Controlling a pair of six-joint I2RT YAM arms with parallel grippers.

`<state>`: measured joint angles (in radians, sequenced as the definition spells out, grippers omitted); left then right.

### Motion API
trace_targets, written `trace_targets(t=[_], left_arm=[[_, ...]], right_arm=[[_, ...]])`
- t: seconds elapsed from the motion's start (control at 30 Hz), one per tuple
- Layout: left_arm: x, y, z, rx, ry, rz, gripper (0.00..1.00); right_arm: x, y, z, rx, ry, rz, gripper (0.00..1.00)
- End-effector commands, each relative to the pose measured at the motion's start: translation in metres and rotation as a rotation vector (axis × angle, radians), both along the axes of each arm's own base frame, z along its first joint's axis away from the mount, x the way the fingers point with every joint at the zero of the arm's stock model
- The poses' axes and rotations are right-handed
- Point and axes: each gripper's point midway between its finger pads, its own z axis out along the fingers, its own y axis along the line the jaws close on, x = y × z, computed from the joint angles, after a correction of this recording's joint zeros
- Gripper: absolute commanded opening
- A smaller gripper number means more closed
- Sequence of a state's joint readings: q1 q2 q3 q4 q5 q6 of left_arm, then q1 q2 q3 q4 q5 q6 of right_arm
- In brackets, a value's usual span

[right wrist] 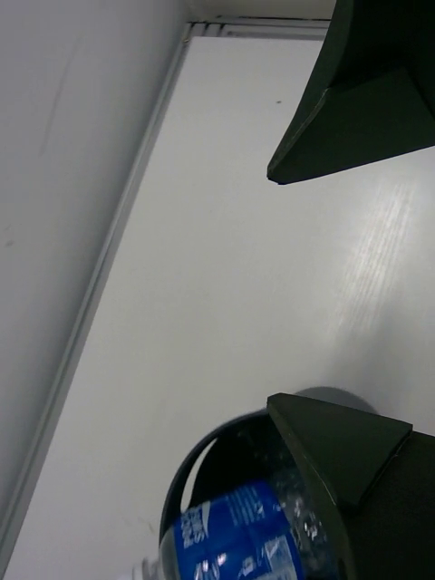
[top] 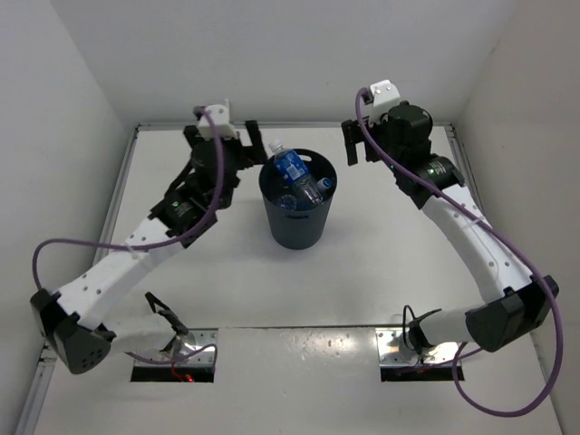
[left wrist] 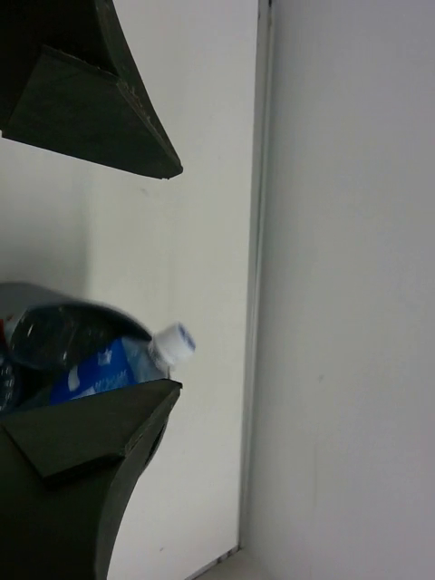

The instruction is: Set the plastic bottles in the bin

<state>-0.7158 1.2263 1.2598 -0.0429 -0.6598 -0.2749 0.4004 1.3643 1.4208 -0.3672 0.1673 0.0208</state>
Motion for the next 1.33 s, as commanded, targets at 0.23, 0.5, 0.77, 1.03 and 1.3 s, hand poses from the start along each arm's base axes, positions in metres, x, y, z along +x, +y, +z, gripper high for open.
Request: trace_targets(t=[0.23,0.5,0.77,1.03,1.3], left_arm=[[-0.025,0.152,-0.065,0.018,0.115,0.295,0.99],[-0.043,0.201,-0.14,-0.056,0.166,0.535,0.99],[-0.056,0.206,-0.199,-0.058,0.21,0.556,0.99],[-0.064,0.202,-0.243,-0.029,0.288,0.567,0.99],[-0.057,0.192,-0.245,-0.056,0.205,0.492,0.99]], right_arm=[[-0.029,-0.061,-0.049,-0.02,0.096,-0.312,1.0],[-0.074,-0.076,-0.097,-0.019,0.225,-0.351,1.0],[-0.099,-0.112,-0.132,0.037,0.269,-0.529,1.0],[-0.104,-0.117,-0.149,0.005,0.262,-0.522,1.0],[-0.099,-0.118,-0.155,-0.016,0.247,-0.517,1.0]])
